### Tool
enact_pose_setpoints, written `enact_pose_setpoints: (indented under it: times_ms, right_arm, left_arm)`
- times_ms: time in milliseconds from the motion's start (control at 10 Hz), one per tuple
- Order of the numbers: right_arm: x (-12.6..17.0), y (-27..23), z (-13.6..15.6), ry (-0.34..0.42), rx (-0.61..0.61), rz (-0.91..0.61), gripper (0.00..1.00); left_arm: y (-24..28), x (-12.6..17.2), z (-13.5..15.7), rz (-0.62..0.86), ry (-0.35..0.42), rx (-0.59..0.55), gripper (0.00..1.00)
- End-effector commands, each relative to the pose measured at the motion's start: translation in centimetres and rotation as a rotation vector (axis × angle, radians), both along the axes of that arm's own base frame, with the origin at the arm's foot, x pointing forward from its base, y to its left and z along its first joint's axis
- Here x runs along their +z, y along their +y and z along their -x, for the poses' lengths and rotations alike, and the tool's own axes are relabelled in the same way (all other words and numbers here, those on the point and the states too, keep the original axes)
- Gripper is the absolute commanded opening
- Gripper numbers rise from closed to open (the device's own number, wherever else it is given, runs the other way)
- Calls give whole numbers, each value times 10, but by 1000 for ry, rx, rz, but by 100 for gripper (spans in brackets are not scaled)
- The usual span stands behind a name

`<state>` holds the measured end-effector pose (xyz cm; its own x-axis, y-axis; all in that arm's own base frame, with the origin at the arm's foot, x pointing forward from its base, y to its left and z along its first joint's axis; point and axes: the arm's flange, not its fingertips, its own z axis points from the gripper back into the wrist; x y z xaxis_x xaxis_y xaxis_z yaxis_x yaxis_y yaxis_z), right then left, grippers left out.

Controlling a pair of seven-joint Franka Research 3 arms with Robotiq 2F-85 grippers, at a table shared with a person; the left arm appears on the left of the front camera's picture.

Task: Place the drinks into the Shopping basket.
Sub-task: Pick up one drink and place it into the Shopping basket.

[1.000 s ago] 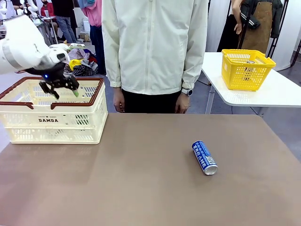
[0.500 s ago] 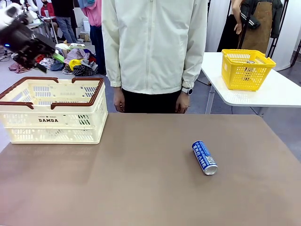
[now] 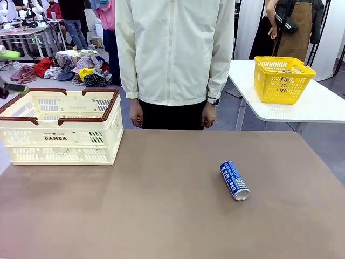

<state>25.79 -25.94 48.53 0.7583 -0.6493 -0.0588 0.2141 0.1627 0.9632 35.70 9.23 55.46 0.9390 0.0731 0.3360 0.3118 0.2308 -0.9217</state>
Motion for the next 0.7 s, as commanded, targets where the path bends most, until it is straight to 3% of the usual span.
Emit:
enact_pose_setpoints:
  times_ms: [0, 100, 200, 600]
  right_arm:
    - [1, -2, 0, -23, 12, 11, 100]
    - [1, -2, 0, -23, 12, 11, 100]
    - [1, -2, 0, -23, 12, 11, 100]
    - [1, -2, 0, -23, 12, 11, 100]
  left_arm:
    - [17, -31, -29, 124, 147, -26, 100]
    - [22, -38, -43, 110, 127, -19, 100]
    - [8, -21, -2, 85, 66, -35, 100]
    - [8, -21, -2, 85, 66, -35, 100]
